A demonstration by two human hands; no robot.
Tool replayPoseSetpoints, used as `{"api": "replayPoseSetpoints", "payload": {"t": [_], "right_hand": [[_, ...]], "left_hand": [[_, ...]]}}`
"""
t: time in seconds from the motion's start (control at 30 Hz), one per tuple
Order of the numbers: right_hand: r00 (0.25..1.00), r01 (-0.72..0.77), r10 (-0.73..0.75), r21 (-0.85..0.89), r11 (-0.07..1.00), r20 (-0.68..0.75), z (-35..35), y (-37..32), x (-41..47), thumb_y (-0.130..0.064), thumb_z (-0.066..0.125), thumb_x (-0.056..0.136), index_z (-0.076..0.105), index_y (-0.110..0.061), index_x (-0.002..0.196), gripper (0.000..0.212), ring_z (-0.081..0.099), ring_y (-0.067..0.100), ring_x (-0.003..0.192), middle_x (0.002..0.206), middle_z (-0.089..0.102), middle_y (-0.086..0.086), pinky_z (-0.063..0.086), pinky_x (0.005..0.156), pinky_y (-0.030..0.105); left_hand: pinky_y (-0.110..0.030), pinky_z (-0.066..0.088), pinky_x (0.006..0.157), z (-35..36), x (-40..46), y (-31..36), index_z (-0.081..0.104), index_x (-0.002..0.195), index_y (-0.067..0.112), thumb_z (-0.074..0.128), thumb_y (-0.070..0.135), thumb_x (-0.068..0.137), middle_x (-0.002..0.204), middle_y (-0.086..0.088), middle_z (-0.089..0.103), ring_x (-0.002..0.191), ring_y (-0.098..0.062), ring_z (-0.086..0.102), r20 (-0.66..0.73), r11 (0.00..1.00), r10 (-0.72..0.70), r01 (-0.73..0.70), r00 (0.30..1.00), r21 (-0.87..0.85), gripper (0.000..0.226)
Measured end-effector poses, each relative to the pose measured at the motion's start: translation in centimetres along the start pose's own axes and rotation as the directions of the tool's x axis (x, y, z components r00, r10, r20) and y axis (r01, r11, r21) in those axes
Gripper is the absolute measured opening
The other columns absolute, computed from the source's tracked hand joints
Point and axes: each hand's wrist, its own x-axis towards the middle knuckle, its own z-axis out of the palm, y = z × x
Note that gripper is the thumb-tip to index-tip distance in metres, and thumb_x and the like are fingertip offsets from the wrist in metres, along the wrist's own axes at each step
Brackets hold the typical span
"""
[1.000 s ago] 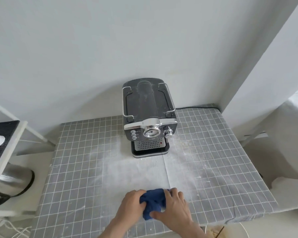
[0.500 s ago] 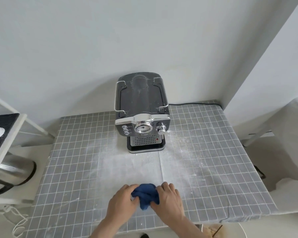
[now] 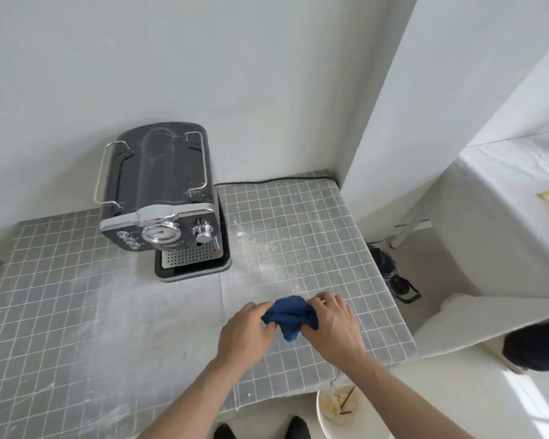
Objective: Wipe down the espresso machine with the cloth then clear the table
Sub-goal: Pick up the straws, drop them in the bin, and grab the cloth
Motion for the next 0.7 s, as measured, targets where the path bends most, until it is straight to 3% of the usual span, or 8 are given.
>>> {"api": "replayPoseSetpoints", "payload": {"t": [0.17, 0.4, 0.57, 0.7], "right_hand": [[0.998, -0.056, 0.056, -0.051, 0.997, -0.011, -2.7, 8.0, -0.8, -0.035, 0.067, 0.083, 0.061, -0.031, 0.120, 0.037, 0.050, 0.017, 0.105, 0.121, 0.054, -0.009, 0.047, 0.086, 0.031], [0.995, -0.096, 0.098, -0.050, 0.994, 0.023, -2.4, 13.1, -2.1, -0.034, 0.070, 0.086, 0.060, -0.031, 0.131, 0.046, 0.053, 0.022, 0.111, 0.126, 0.057, -0.004, 0.049, 0.091, 0.033], [0.991, -0.112, 0.114, -0.025, 0.993, 0.067, -1.0, 13.8, -2.5, -0.034, 0.065, 0.089, 0.055, -0.031, 0.136, 0.049, 0.052, 0.021, 0.113, 0.132, 0.057, -0.004, 0.051, 0.092, 0.034], [0.988, -0.101, 0.100, 0.006, 0.995, 0.115, -2.3, 13.3, -2.1, -0.037, 0.061, 0.091, 0.049, -0.031, 0.142, 0.053, 0.048, 0.019, 0.123, 0.137, 0.053, -0.006, 0.046, 0.102, 0.033]], "left_hand": [[-0.035, 0.056, 0.083, 5.4, 2.7, 5.5, 0.057, 0.138, 0.043, 0.059, 0.040, 0.099, 0.117, 0.014, 0.063, 0.104, -0.013, 0.062, 0.024, 0.991, 0.123, -0.124, 0.992, 0.053, 0.039], [-0.038, 0.040, 0.109, 10.4, 3.6, 8.1, 0.053, 0.146, 0.031, 0.058, 0.036, 0.101, 0.147, 0.011, 0.055, 0.135, -0.018, 0.049, 0.061, 0.915, 0.245, -0.252, 0.968, 0.314, 0.046], [-0.043, 0.027, 0.123, 10.4, 3.0, 7.7, 0.038, 0.156, 0.029, 0.051, 0.037, 0.105, 0.161, 0.006, 0.041, 0.152, -0.019, 0.032, 0.134, 0.922, 0.199, -0.232, 0.971, 0.310, 0.053], [-0.045, 0.027, 0.125, 7.3, 1.6, 6.1, 0.032, 0.160, 0.027, 0.043, 0.040, 0.108, 0.169, 0.001, 0.028, 0.156, -0.020, 0.023, 0.157, 0.951, 0.110, -0.149, 0.981, 0.269, 0.055]]}}
